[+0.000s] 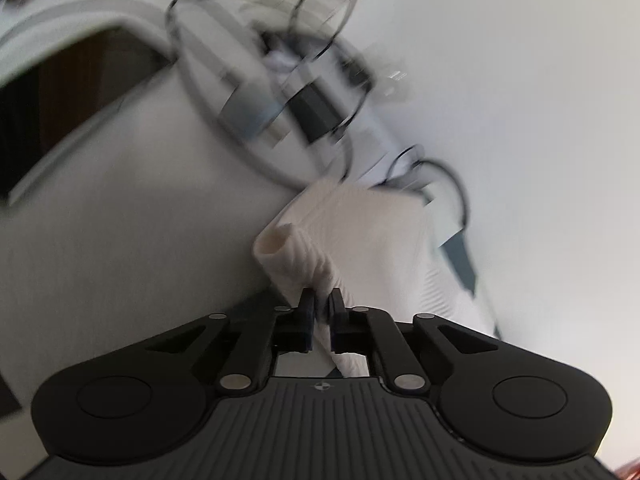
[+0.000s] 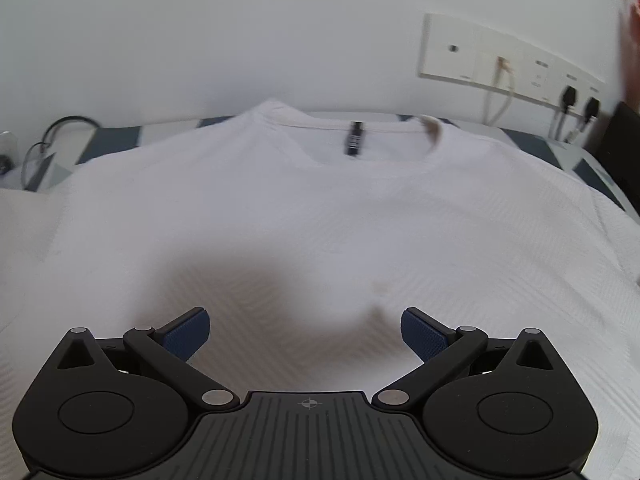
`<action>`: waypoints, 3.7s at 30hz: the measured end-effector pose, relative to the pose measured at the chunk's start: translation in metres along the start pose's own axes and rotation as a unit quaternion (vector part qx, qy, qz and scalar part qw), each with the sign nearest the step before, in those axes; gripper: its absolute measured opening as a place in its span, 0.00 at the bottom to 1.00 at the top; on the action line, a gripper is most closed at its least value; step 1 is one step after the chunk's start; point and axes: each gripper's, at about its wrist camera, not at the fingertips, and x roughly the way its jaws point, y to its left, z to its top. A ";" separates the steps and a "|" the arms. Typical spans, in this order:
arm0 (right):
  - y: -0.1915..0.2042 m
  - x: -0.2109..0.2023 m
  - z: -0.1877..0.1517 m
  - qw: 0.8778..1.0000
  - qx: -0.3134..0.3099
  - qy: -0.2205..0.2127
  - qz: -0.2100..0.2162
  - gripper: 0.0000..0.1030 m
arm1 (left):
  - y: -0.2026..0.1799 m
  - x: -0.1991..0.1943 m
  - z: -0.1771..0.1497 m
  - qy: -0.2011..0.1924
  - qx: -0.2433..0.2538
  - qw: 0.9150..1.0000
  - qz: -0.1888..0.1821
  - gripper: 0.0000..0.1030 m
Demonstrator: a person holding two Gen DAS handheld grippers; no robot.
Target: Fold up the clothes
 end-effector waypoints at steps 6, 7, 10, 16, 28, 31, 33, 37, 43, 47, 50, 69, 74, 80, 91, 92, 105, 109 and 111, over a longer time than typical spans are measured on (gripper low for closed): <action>0.079 0.008 -0.002 0.991 -0.118 -0.021 0.063 0.99 | -0.022 -0.011 0.002 -0.026 0.059 0.998 -0.013 0.04; 0.093 0.011 -0.005 0.987 -0.147 -0.021 0.067 0.99 | -0.025 -0.012 0.001 -0.029 0.066 0.997 -0.014 0.04; 0.132 0.022 -0.014 0.972 -0.226 -0.017 0.065 0.99 | -0.033 -0.016 0.000 -0.034 0.082 0.996 -0.015 0.04; 0.124 0.025 -0.005 0.972 -0.226 -0.020 0.068 0.99 | -0.069 -0.027 -0.015 -0.056 0.137 0.989 -0.001 0.04; -0.143 0.003 0.016 0.994 0.079 -0.004 -0.069 0.99 | -0.220 0.018 -0.187 0.039 0.419 0.896 -0.143 0.03; -0.195 -0.005 0.005 0.988 0.125 0.003 -0.095 0.99 | -0.230 0.040 -0.246 0.105 0.486 0.855 -0.148 0.04; -0.214 -0.007 0.000 0.985 0.138 0.007 -0.102 0.99 | -0.230 0.047 -0.271 0.137 0.517 0.834 -0.135 0.06; -0.219 -0.014 -0.005 0.989 0.126 0.001 -0.080 0.99 | -0.224 0.042 -0.282 0.161 0.539 0.816 -0.133 0.30; -0.159 -0.019 0.014 0.998 0.045 -0.037 0.034 0.95 | -0.190 -0.017 -0.236 0.104 0.542 0.823 -0.135 0.57; -0.086 -0.023 0.023 0.987 -0.069 -0.058 0.130 0.92 | -0.149 -0.025 -0.229 0.082 0.599 0.796 -0.046 0.57; -0.020 -0.028 0.020 0.963 -0.173 -0.072 0.192 0.92 | -0.125 -0.020 -0.225 0.096 0.598 0.796 -0.003 0.57; -0.078 -0.004 0.071 0.968 0.069 -0.094 0.223 0.09 | -0.100 -0.016 -0.202 0.103 0.542 0.834 0.000 0.59; -0.149 0.034 0.063 0.971 0.180 -0.014 0.154 0.27 | -0.109 -0.011 -0.207 0.088 0.567 0.819 0.008 0.59; -0.144 0.026 0.063 0.974 0.160 -0.030 0.160 0.33 | -0.130 0.001 -0.217 0.071 0.595 0.800 -0.002 0.59; 0.029 0.072 0.154 0.944 -0.165 -0.029 0.284 0.47 | -0.143 0.009 -0.236 0.041 0.641 0.766 -0.030 0.39; 0.041 0.079 0.161 0.941 -0.173 -0.021 0.291 0.48 | -0.143 0.010 -0.236 0.042 0.641 0.766 -0.035 0.36; 0.080 0.111 0.209 0.907 -0.151 0.059 0.389 0.06 | -0.134 -0.002 -0.174 -0.015 0.554 0.832 -0.032 0.10; 0.103 0.115 0.213 0.912 -0.151 0.027 0.381 0.06 | -0.125 0.011 -0.141 -0.032 0.528 0.849 0.022 0.10; 0.123 0.123 0.203 0.916 -0.174 0.028 0.361 0.06 | -0.119 0.019 -0.137 -0.020 0.532 0.846 0.028 0.10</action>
